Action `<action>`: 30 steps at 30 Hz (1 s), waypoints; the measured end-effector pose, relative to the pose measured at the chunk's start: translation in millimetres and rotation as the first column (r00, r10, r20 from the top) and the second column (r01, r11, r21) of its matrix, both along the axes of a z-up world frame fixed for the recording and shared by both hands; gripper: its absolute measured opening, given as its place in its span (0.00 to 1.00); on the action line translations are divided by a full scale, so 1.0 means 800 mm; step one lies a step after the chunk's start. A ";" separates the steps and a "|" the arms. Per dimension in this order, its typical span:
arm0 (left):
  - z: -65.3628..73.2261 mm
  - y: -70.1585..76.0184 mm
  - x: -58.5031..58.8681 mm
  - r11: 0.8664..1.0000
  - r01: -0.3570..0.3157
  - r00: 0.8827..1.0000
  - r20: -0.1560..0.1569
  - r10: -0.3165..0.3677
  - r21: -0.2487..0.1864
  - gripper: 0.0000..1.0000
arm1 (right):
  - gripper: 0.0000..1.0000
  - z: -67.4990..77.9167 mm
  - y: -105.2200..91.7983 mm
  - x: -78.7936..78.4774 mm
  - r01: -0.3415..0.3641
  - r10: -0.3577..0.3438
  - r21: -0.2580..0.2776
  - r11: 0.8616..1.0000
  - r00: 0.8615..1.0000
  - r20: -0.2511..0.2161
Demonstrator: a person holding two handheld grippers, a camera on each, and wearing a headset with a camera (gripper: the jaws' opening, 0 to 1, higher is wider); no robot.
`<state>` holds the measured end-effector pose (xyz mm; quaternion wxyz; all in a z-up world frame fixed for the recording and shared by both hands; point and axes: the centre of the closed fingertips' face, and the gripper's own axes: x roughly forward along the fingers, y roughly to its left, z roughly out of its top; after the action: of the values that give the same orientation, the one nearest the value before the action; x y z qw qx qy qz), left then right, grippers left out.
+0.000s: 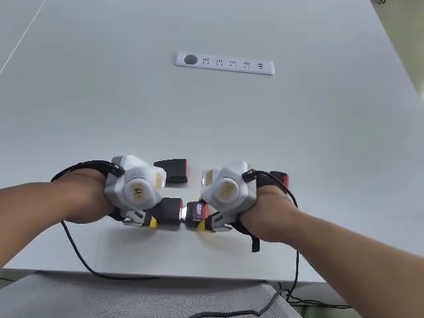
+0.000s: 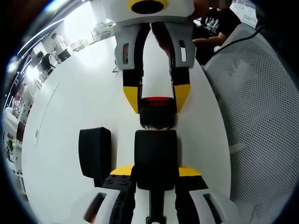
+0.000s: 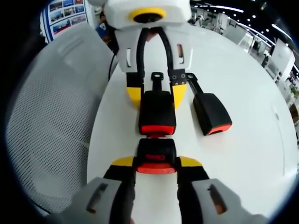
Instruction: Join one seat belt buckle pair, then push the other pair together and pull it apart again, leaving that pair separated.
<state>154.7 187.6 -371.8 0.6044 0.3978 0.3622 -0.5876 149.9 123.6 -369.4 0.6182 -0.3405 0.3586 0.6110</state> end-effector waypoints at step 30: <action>0.070 -0.021 0.082 0.995 -0.077 0.993 0.087 0.082 -0.060 0.40 | 0.33 0.039 -0.122 0.067 0.128 -0.132 0.050 0.990 0.987 0.094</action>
<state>220.4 170.6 -316.1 0.6539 0.3916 0.3337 -0.5547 203.4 26.3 -338.2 0.6808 -0.3321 0.3361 0.5596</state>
